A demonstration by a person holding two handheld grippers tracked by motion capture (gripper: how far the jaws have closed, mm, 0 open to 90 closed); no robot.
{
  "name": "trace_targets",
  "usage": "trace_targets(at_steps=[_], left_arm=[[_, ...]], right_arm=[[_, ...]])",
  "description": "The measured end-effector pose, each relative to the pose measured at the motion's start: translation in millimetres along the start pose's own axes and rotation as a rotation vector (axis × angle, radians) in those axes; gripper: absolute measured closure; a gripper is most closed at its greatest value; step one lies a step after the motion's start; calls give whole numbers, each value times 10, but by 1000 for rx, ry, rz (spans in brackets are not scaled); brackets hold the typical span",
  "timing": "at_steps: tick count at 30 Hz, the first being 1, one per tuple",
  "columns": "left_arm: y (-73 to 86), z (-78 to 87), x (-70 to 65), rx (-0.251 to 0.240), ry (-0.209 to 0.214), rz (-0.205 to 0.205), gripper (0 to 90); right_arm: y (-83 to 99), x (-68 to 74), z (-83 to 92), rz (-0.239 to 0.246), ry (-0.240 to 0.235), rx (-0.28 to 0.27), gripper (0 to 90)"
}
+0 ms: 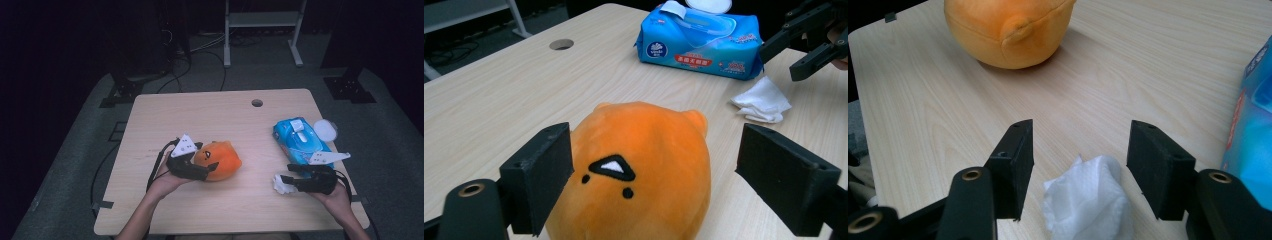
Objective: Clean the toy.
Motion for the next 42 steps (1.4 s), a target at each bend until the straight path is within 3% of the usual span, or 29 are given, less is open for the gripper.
trace_targets(at_steps=[22, 27, 42], left_arm=[[284, 225, 66, 6, -21, 61, 102], [359, 315, 89, 5, -41, 77, 101], [556, 488, 32, 18, -66, 89, 94]], right_arm=[[-1, -14, 14, -6, 6, -2, 397], [-2, -6, 15, -13, -5, 0, 379], [1, 51, 8, -14, -16, 19, 335]])
Point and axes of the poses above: each handheld gripper's, and its own axes: z roughly backward along the jaws, y roughly out of its underside, x roughly to its left, the point moved 4 cm from there along -z, roughly forward along the jaws, and after that the axes turned 11 degrees about -z, right-handed, at the moved point
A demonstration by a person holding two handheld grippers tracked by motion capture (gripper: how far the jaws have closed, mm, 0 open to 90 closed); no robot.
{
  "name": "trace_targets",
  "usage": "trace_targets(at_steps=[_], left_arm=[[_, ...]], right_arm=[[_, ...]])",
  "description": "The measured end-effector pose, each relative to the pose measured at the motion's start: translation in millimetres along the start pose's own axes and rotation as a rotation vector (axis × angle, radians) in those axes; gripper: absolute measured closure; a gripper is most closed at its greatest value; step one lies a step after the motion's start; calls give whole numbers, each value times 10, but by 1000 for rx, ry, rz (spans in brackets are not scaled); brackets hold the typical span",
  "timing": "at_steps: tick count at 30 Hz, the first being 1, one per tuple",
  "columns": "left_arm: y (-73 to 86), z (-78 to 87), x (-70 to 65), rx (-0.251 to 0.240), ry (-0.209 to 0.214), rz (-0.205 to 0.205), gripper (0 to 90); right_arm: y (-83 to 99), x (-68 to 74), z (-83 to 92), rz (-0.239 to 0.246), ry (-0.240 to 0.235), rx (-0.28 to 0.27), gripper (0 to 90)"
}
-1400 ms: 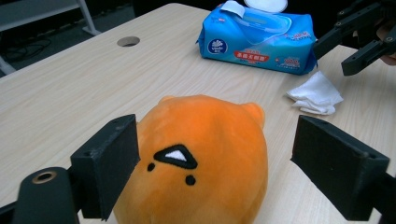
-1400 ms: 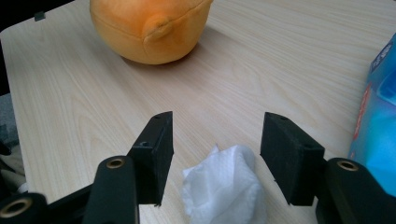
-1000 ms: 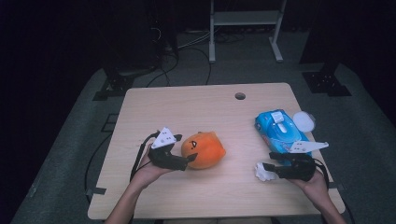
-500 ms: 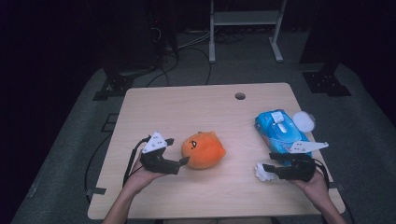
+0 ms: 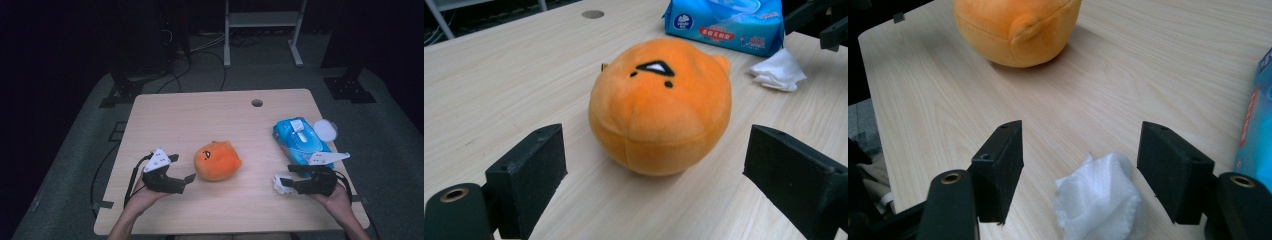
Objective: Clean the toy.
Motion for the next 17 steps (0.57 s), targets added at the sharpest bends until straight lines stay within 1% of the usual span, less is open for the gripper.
trace_targets(at_steps=[1, 2, 3, 6, 8, 9, 10, 11, 13, 14, 15, 17], left_arm=[[23, 34, -1, -4, -11, 2, 93], [23, 34, -1, -4, -11, 2, 93], [45, 73, -3, -10, -13, 13, 93], [97, 128, -15, -10, -20, 17, 93], [151, 158, -22, -6, -26, 26, 84], [182, 171, -23, -7, -37, 29, 83], [182, 171, -23, -7, -37, 29, 83], [240, 211, -19, -7, -45, 44, 83], [285, 260, -21, -17, -51, 61, 83], [285, 260, -21, -17, -51, 61, 83], [323, 309, -19, -28, -60, 69, 83], [342, 333, -20, -33, -63, 77, 82]], right_arm=[[1, 16, 5, 1, 2, 3, 326], [0, 20, 6, 4, 0, 2, 326], [1, 24, 7, 5, -1, 2, 323], [4, 27, 9, 2, -2, 6, 311], [7, 28, 13, -3, -3, 7, 301], [9, 30, 16, -5, -5, 7, 298], [11, 33, 20, -5, -6, 7, 296], [13, 36, 23, -4, -7, 7, 294], [21, 47, 34, -2, -7, 13, 291], [26, 56, 39, -3, -8, 14, 287], [29, 66, 42, -2, -10, 14, 283], [33, 84, 46, 5, -11, 19, 275]])
Point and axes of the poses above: each handheld gripper's, and its own axes: z roughly backward along the jaws, y roughly out of its underside, x roughly to its left, the point moved 4 cm from there along -z, roughly forward along the jaws, and after that the axes turned 11 degrees about -z, right-handed, at the moved point
